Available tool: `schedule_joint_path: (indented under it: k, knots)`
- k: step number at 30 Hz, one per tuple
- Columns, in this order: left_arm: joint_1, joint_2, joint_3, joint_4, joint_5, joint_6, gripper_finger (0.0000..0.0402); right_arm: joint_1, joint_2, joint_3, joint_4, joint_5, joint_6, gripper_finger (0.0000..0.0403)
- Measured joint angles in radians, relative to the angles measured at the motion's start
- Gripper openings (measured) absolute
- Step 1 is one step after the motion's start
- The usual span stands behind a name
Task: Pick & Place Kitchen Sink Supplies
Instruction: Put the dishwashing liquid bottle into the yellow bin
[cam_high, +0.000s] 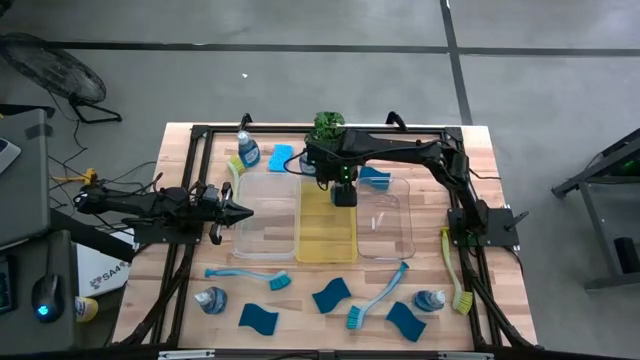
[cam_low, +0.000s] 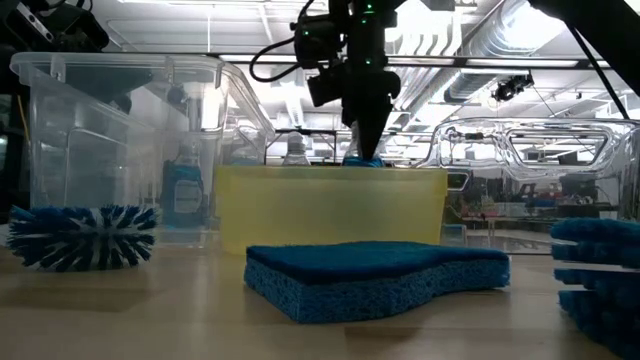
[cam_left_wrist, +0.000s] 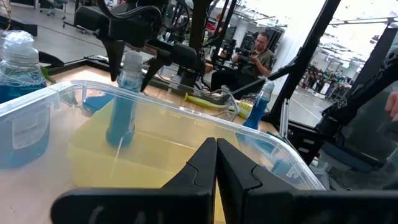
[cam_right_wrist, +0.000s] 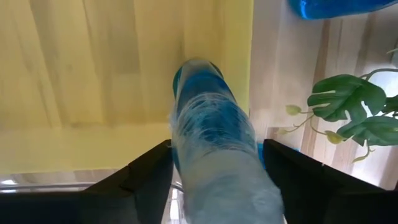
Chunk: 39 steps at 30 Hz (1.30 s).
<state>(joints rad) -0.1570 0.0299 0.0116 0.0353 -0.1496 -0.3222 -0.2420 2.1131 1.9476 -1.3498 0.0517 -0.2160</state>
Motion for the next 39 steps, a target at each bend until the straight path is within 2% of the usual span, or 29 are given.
schedule_joint_path:
  k: [6,13,22,29,39]
  knots:
    - [0.0,0.0,0.0,0.0,0.0,0.0,0.0002,0.0,-0.019,0.001,-0.025,0.001,0.003,0.0262]
    - [0.0,0.0,0.0,0.0,0.0,0.0,0.0002,0.0,-0.045,0.002,-0.038,-0.006,0.005,0.0263]
    - [0.0,0.0,0.0,0.0,0.0,0.0,0.0002,0.032,-0.141,0.002,-0.059,-0.02,0.013,0.0264]
    - [0.0,0.0,0.0,0.0,0.0,0.0,0.0002,0.075,-0.223,0.002,-0.072,-0.024,0.098,0.0264]
    - [0.0,0.0,0.0,0.0,0.0,0.0,0.0002,0.121,-0.291,0.002,-0.187,-0.031,0.254,0.0264]
